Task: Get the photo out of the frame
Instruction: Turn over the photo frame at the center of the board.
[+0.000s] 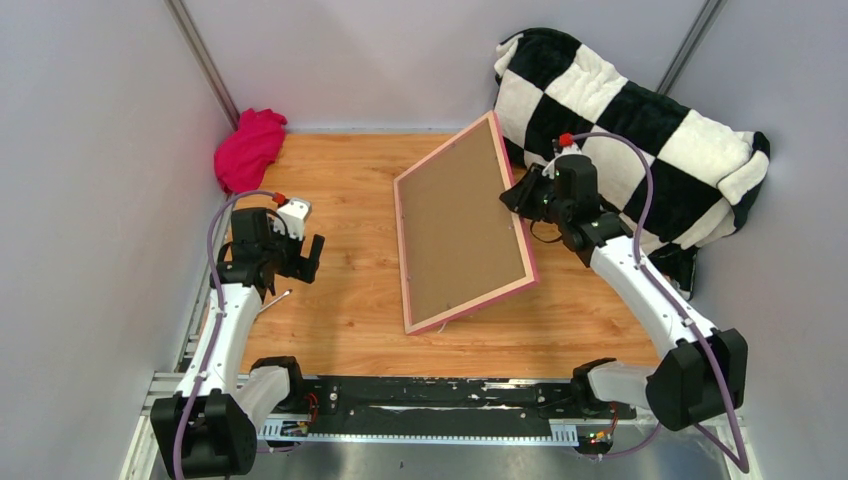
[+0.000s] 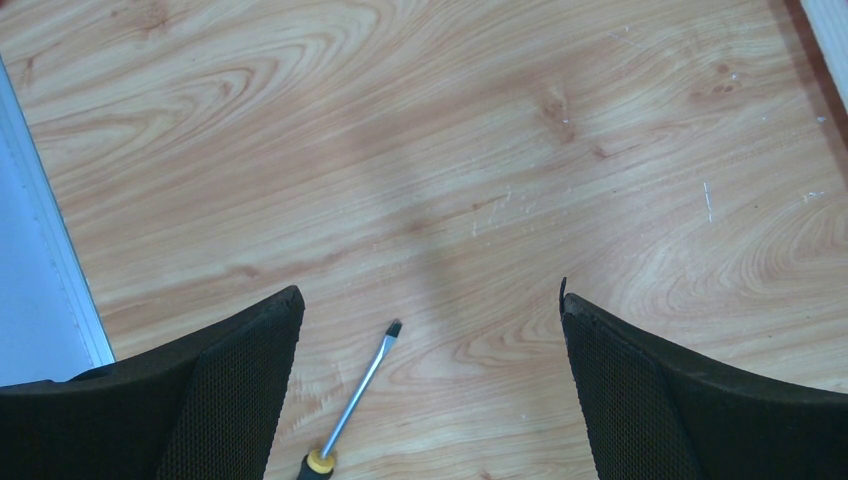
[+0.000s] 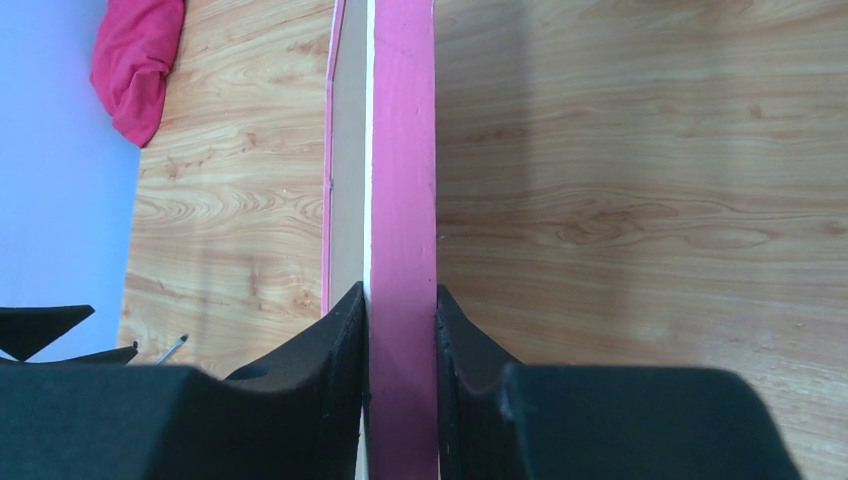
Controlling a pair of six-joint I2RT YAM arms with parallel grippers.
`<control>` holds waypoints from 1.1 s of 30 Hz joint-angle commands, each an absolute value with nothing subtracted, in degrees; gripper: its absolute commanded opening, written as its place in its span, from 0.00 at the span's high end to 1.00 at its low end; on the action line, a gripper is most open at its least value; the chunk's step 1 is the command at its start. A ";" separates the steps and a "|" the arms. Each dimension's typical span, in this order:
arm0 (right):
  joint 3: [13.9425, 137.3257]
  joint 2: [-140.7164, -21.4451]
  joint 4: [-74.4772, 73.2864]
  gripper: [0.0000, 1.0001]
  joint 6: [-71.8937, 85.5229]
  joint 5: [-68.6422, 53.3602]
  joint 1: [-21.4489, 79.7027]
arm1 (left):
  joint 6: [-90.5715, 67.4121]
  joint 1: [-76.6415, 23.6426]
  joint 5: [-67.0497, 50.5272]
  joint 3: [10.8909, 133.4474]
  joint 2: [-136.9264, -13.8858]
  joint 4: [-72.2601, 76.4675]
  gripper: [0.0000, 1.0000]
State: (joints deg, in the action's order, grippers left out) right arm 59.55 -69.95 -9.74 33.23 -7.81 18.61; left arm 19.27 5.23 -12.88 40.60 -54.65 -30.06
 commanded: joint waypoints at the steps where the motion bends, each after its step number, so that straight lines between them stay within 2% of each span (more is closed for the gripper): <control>1: 57.18 -71.08 -7.63 1.00 35.10 -8.87 17.74 | 18.91 5.21 -13.61 40.12 -54.96 -28.91 0.00; 33: 51.33 -80.81 2.16 1.00 41.28 -19.34 13.44 | 19.07 5.22 -14.46 39.73 -55.02 -28.73 0.00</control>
